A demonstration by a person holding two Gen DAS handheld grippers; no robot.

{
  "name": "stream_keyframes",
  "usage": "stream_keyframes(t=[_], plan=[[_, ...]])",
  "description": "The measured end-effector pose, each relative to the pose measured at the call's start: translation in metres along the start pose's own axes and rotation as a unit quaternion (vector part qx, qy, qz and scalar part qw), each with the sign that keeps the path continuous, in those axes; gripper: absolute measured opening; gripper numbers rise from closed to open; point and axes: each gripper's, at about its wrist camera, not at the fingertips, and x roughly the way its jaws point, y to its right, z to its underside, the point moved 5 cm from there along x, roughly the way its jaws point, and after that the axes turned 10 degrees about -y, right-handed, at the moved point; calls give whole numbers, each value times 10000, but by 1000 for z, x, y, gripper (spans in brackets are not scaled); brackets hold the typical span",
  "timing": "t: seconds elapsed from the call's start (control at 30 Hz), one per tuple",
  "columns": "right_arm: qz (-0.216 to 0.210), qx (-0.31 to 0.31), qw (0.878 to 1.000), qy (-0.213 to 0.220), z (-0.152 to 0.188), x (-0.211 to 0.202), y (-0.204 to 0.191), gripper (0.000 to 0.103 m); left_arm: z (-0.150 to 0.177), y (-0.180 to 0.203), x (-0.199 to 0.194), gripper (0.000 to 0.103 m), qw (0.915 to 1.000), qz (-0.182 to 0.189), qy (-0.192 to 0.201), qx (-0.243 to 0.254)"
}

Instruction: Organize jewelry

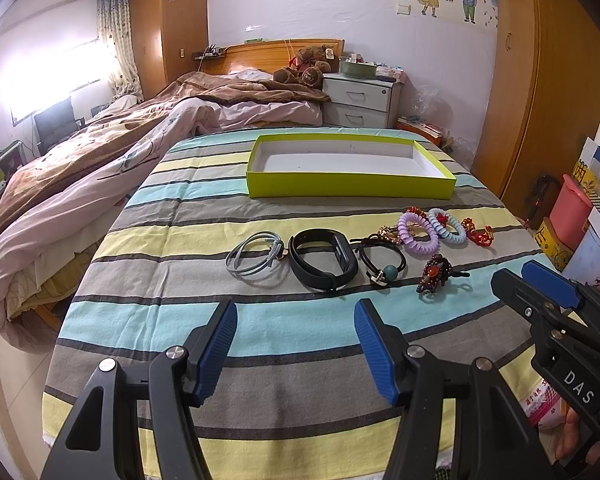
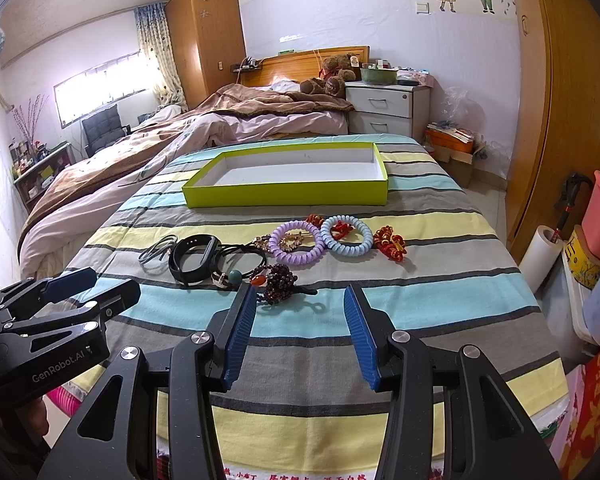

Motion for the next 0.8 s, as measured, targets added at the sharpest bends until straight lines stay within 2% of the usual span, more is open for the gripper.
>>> stream_keyframes(t=[0.8], plan=[[-6, -1, 10000, -13, 0, 0, 0, 47, -2, 2, -2, 61, 10000, -23, 11, 6]])
